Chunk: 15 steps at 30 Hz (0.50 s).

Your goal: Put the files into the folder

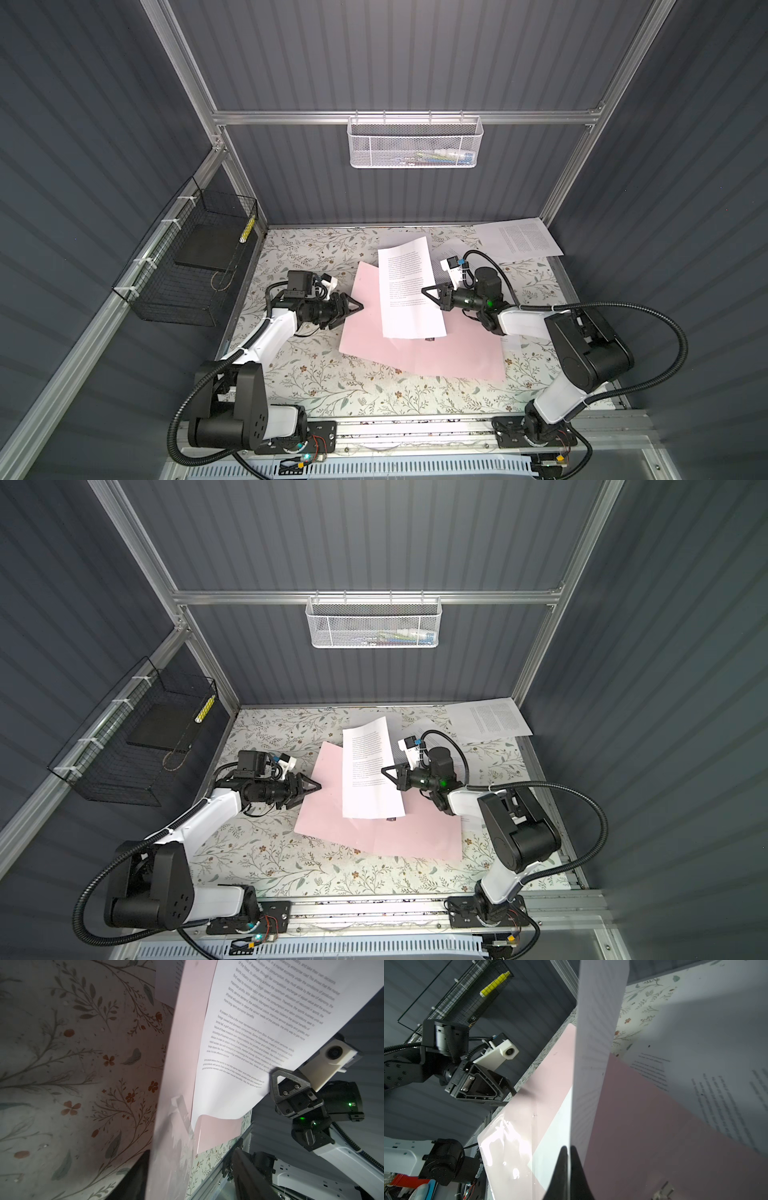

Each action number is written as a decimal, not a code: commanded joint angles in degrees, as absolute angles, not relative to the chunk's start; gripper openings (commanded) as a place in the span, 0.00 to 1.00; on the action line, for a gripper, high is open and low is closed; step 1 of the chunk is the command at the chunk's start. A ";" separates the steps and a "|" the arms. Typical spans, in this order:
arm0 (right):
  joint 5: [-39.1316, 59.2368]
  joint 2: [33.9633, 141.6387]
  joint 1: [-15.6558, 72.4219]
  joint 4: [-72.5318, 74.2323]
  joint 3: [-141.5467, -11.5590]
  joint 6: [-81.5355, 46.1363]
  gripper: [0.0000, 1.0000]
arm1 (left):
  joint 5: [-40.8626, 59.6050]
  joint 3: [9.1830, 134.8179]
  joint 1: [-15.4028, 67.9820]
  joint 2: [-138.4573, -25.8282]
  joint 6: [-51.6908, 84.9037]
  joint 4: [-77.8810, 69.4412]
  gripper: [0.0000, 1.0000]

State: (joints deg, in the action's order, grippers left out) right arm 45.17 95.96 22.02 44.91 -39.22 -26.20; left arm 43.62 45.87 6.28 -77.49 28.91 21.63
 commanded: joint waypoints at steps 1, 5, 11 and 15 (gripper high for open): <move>47.85 96.81 23.05 51.00 -38.86 -27.90 0.00 | 45.01 45.76 6.42 -78.05 27.42 23.02 0.62; 48.44 98.41 23.81 55.28 -38.28 -31.85 0.00 | 45.26 45.96 6.42 -78.13 27.42 23.02 0.62; 46.41 102.75 24.14 61.95 -36.60 -38.33 0.00 | 45.26 45.71 6.42 -77.44 27.57 23.38 0.63; 44.13 104.35 24.44 60.13 -36.10 -39.27 0.00 | 44.78 45.71 6.42 -77.21 27.24 24.56 0.63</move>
